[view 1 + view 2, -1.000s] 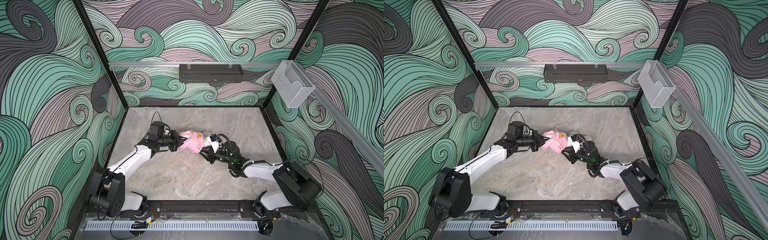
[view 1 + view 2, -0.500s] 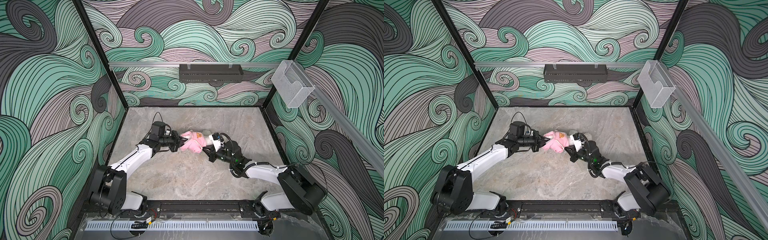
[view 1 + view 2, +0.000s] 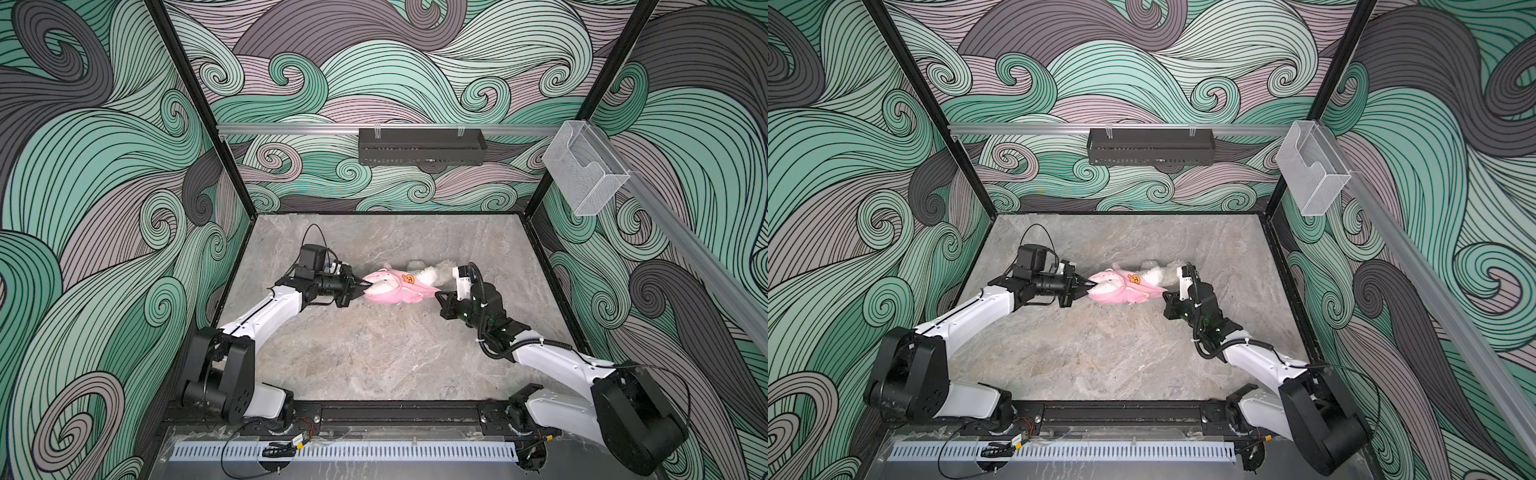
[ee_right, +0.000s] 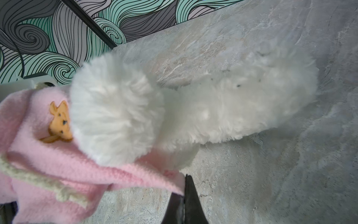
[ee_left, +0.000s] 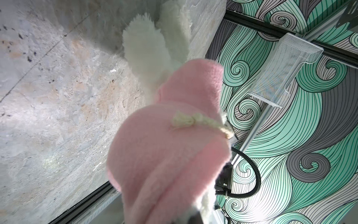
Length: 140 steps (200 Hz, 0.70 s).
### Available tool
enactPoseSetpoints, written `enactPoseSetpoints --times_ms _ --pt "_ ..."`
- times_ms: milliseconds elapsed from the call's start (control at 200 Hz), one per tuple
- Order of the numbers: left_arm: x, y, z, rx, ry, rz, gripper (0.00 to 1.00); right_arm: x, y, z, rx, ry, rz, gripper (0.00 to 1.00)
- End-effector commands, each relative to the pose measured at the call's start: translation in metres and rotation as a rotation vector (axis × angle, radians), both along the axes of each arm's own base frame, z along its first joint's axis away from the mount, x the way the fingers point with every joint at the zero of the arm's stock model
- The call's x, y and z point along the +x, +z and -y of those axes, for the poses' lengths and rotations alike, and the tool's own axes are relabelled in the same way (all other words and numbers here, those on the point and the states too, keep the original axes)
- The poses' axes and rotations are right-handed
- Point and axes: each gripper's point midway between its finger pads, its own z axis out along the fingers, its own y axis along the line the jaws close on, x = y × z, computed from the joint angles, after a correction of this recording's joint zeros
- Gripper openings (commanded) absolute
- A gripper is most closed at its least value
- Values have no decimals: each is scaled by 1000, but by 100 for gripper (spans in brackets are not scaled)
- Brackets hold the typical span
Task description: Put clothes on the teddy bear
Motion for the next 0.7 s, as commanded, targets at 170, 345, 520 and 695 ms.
enactPoseSetpoints --times_ms 170,345,520,695 --pt "17 -5 23 99 -80 273 0 9 -54 10 -79 53 -154 3" --pt "34 -5 33 271 -203 616 0 -16 -5 4 -90 187 -111 29" --pt "21 -5 42 428 -433 1088 0 -23 79 -11 27 267 28 49" --pt "9 0 40 576 -539 1469 0 1 100 -46 253 405 -159 48"
